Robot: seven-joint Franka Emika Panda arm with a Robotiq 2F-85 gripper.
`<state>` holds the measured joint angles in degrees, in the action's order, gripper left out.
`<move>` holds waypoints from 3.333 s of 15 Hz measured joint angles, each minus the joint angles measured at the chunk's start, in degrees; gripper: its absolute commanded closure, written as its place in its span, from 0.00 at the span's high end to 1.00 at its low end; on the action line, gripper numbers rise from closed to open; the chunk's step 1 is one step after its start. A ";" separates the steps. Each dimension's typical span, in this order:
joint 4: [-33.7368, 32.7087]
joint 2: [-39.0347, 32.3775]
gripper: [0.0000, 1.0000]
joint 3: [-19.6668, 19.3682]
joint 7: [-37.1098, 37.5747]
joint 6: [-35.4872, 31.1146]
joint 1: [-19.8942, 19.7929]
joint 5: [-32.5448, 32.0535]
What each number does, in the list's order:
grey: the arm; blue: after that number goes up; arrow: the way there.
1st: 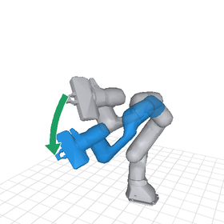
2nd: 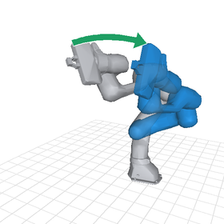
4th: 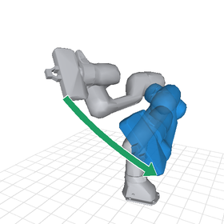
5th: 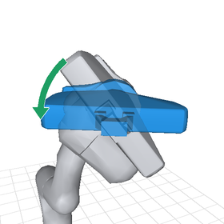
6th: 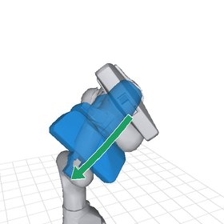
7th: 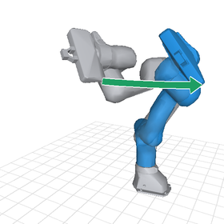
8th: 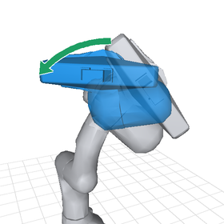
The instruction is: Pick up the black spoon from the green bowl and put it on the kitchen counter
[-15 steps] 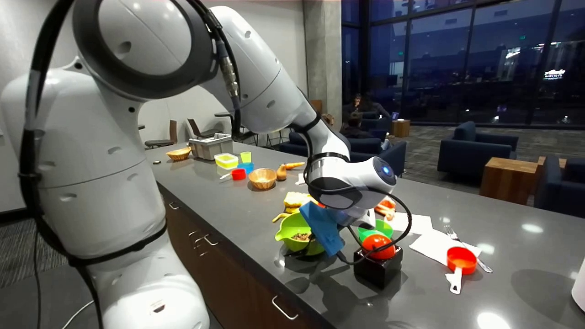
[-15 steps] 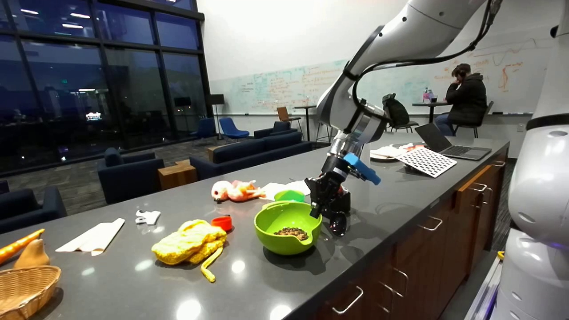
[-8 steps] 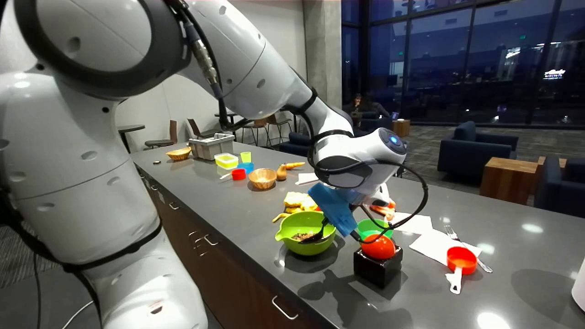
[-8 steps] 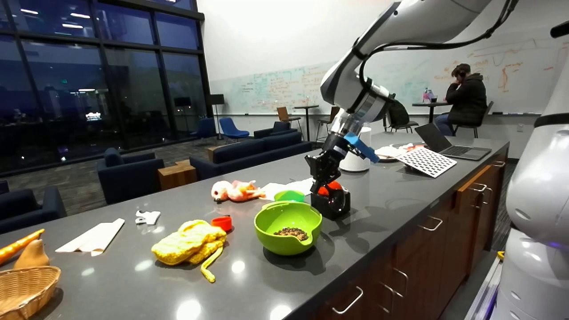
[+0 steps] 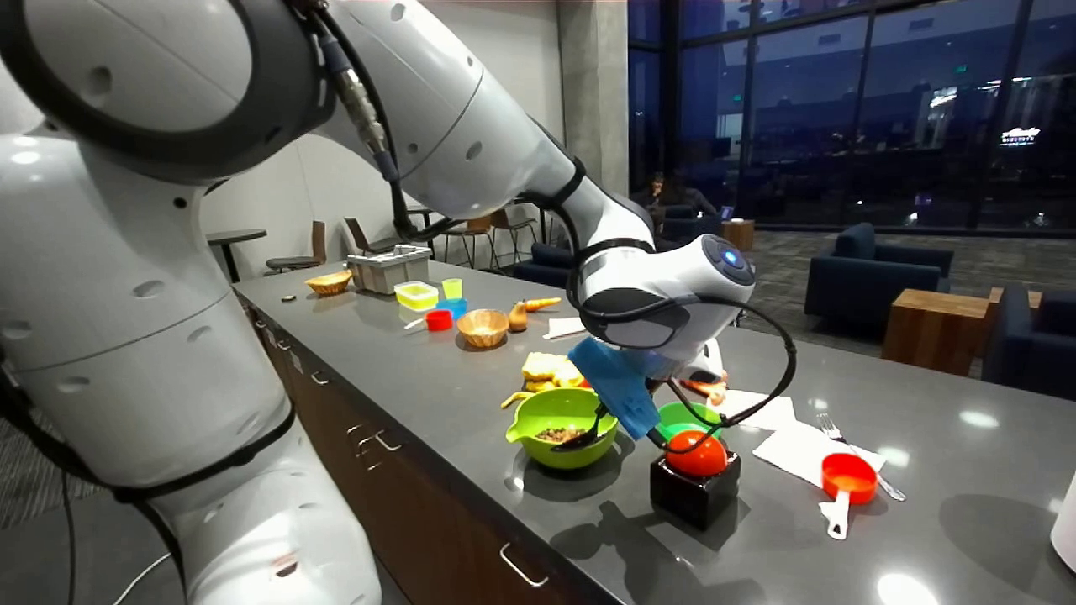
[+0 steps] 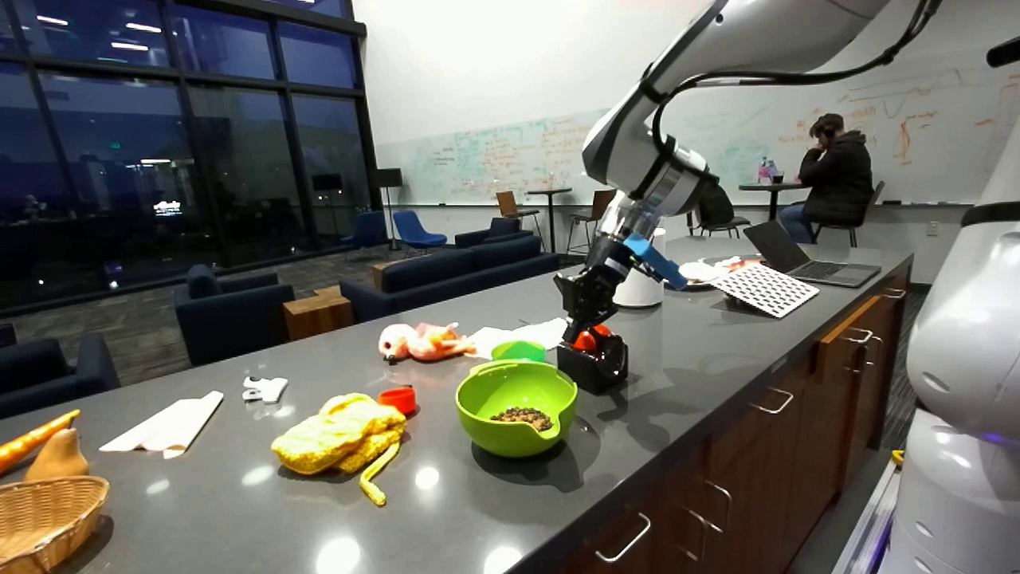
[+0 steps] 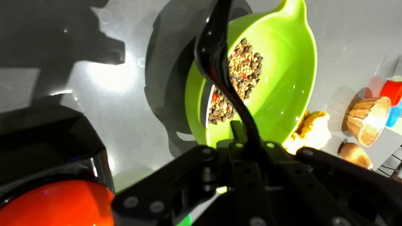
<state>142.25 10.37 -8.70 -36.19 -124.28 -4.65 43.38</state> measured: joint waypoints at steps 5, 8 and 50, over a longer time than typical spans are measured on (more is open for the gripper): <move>1.98 -1.35 0.01 -0.53 -0.14 0.00 0.00 0.01; 2.96 -2.23 0.01 -1.06 -0.42 0.00 -0.04 0.10; 5.31 0.48 1.00 4.40 15.38 -13.68 1.33 -10.87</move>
<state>147.56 10.85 -4.30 -20.81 -137.96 -3.32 32.51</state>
